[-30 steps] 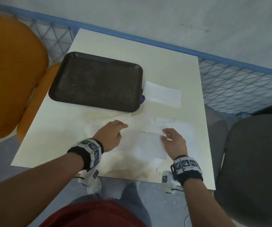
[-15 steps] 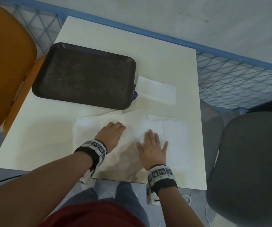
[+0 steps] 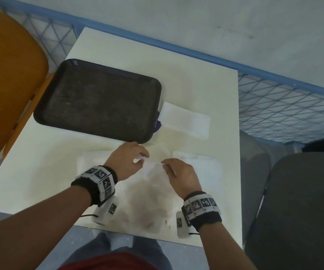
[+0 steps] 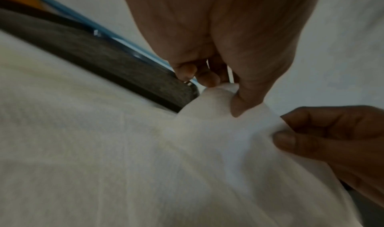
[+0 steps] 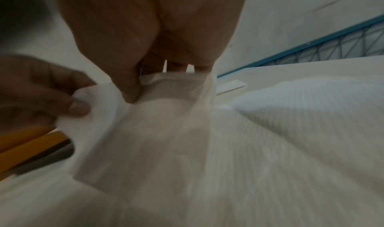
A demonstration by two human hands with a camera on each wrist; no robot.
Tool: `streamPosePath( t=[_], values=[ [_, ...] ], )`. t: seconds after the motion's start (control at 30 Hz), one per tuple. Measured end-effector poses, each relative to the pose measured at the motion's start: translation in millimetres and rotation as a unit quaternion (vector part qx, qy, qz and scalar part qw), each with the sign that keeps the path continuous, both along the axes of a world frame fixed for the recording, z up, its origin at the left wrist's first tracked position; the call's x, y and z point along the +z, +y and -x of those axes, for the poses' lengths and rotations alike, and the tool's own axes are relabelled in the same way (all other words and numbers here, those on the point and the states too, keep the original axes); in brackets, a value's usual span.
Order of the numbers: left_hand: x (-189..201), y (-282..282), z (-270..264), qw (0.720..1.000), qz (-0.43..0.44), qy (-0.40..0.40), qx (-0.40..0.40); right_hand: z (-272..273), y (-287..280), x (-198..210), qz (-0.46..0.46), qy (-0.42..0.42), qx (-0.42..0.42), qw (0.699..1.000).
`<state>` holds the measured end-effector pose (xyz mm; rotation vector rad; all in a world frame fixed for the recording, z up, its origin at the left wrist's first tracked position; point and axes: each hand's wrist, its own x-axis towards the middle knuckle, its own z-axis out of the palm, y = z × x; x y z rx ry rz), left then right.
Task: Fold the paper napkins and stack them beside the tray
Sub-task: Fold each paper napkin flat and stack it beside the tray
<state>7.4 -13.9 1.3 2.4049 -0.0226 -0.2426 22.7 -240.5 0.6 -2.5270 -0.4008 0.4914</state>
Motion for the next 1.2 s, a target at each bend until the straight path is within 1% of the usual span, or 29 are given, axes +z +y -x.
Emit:
streamPosePath(
  t=[0.07,0.13,0.27,0.4,0.47,0.6,0.7,0.73,0.77,0.8,0.87,0.93,0.97,1.03,1.1,1.17,1.2],
  values=[
    [-5.1,1.6,-4.6,0.997,-0.007,0.027,0.071,-27.4,-11.2,7.5,-0.017,0.020,-0.033,0.999],
    [-10.7,-1.8,-10.9,0.992,-0.045,0.057,0.106,-58.4,-22.3,14.3,-0.014,0.033,-0.058,0.998],
    [-21.1,-12.5,-18.7,0.981,-0.131,0.103,0.095,-124.5,-33.1,23.3,-0.001,0.028,-0.079,0.996],
    [-26.5,-16.5,-21.6,0.978,-0.152,0.109,0.092,-183.4,-29.7,22.5,0.025,0.023,-0.099,0.994],
    [-25.5,-18.9,-23.4,0.978,-0.159,0.102,0.086,-206.0,-25.7,17.0,0.049,0.015,-0.083,0.995],
    [-17.5,-21.1,-25.5,0.977,-0.155,0.094,0.113,-240.8,-17.1,0.2,0.095,-0.015,-0.046,0.994],
    [-12.2,-19.4,-26.7,0.979,-0.139,0.111,0.099,-250.0,-13.5,-13.2,0.213,-0.066,0.011,0.975],
    [-10.1,-18.9,-26.9,0.981,-0.120,0.117,0.097,-248.7,-13.5,-17.6,0.235,-0.089,0.020,0.968],
    [-8.1,-18.5,-27.5,0.983,-0.102,0.114,0.099,-245.2,-14.4,-19.6,0.234,-0.112,0.020,0.966],
    [-4.6,-17.9,-28.1,0.985,-0.086,0.108,0.104,-239.6,-16.3,-20.5,0.210,-0.134,0.011,0.968],
    [3.3,-16.1,-28.4,0.987,-0.057,0.093,0.117,-220.0,-22.5,-17.0,0.112,-0.155,-0.024,0.981],
    [13.3,-10.7,-27.6,0.988,-0.039,0.084,0.121,-189.5,-27.9,-7.7,-0.010,-0.131,-0.075,0.989],
    [19.3,-7.1,-26.6,0.989,-0.035,0.077,0.120,-170.4,-30.2,-1.2,-0.066,-0.101,-0.109,0.987],
    [33.1,1.2,-23.2,0.992,-0.018,0.045,0.117,-128.5,-31.4,17.2,-0.164,-0.021,-0.189,0.968],
    [47.0,8.9,-21.4,0.992,0.027,0.007,0.127,-94.3,-34.0,23.5,-0.234,0.042,-0.238,0.942],
    [63.7,13.7,-16.9,0.984,0.105,-0.033,0.143,-64.9,-36.4,19.6,-0.291,0.083,-0.261,0.917],
    [72.1,14.8,-14.5,0.975,0.154,-0.049,0.156,-52.7,-36.3,14.2,-0.320,0.106,-0.266,0.903]
  ],
)
